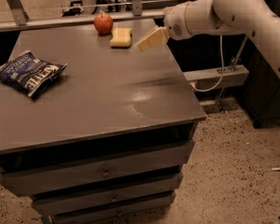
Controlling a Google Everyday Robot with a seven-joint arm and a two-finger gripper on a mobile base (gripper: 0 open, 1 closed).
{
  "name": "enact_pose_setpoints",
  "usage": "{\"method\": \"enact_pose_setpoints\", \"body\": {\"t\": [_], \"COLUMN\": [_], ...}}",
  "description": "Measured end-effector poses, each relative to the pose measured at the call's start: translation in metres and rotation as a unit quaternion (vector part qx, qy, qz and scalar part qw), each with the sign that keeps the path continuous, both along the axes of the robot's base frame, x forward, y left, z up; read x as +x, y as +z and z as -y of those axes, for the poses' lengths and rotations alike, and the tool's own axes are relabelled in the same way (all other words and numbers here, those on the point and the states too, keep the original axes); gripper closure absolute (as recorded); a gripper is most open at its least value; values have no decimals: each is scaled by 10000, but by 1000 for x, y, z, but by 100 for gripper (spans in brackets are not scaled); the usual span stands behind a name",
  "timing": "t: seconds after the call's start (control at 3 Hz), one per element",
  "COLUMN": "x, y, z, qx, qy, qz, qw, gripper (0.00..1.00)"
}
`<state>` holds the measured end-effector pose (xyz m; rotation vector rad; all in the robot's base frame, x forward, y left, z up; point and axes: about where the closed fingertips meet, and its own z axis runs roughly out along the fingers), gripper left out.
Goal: Move sponge near apple
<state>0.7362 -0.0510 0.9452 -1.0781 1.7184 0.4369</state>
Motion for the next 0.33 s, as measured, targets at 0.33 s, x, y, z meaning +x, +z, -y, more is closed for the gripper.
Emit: {"method": "enact_pose_setpoints", "body": {"t": [0.33], "x": [0], "y": [0], "z": [0], "qx": [0], "qy": [0], "qz": [0], "qw": [10000], "gripper": [0]}}
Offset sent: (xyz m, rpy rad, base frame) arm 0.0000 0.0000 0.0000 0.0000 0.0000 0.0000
